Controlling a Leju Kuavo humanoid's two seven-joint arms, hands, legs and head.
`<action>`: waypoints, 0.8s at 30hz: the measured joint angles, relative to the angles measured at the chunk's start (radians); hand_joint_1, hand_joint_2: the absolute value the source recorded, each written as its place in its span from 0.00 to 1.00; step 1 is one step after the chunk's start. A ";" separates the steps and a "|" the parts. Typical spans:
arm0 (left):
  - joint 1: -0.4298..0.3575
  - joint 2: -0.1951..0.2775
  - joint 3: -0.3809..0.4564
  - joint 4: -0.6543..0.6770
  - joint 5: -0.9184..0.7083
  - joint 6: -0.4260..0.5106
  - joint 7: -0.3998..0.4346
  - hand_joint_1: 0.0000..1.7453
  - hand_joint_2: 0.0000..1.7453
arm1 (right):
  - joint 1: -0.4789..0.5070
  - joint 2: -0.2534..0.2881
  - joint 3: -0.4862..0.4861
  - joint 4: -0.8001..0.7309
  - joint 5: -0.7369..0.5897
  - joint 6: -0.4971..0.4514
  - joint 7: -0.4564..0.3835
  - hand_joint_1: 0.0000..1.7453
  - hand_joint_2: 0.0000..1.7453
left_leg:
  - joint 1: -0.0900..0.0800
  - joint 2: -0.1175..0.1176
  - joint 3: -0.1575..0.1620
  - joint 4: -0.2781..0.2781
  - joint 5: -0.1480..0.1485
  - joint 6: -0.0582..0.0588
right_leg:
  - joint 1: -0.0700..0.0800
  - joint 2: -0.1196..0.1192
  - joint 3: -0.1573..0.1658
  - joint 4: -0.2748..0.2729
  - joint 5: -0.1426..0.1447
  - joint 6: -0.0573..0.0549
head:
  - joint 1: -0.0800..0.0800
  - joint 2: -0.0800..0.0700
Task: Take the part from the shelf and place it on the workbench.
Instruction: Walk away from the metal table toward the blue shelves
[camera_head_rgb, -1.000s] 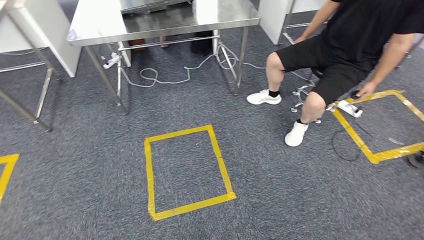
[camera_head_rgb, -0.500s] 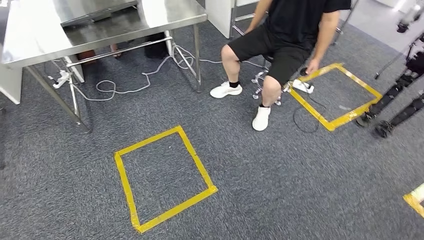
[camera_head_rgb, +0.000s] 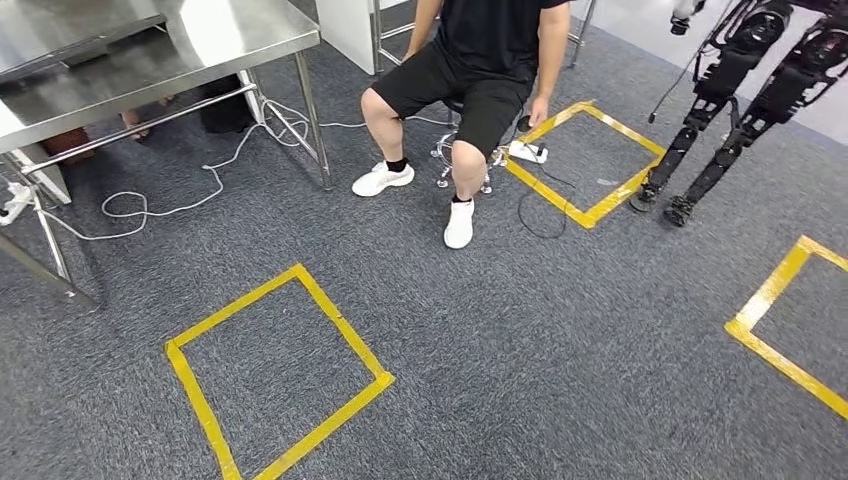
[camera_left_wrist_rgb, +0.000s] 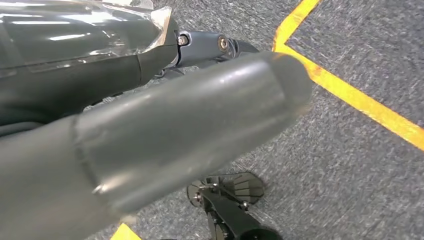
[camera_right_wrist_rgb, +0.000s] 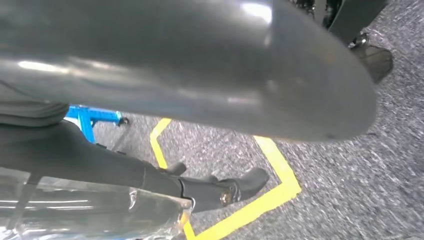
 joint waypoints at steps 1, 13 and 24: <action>-0.001 -0.001 0.000 0.000 0.000 0.000 0.000 0.00 0.00 | 0.002 -0.001 0.000 0.000 0.000 0.000 0.000 0.00 0.00 | -0.001 0.013 0.000 -0.003 0.004 0.009 | 0.000 0.006 -0.006 0.000 0.003 0.008 | 0.000 0.000; 0.000 -0.001 0.005 0.000 -0.009 0.001 0.007 0.00 0.00 | 0.000 -0.001 0.000 0.001 -0.003 0.000 -0.011 0.00 0.00 | -0.011 0.179 0.008 -0.019 0.009 0.023 | -0.007 -0.194 0.018 0.012 -0.029 0.043 | 0.011 0.000; 0.010 0.000 0.011 0.000 -0.008 0.009 0.012 0.00 0.00 | 0.006 0.003 0.000 0.002 0.002 0.004 -0.008 0.00 0.00 | -0.002 0.076 -0.108 0.263 -0.129 -0.010 | -0.007 -0.084 0.022 -0.012 -0.001 -0.024 | 0.000 0.000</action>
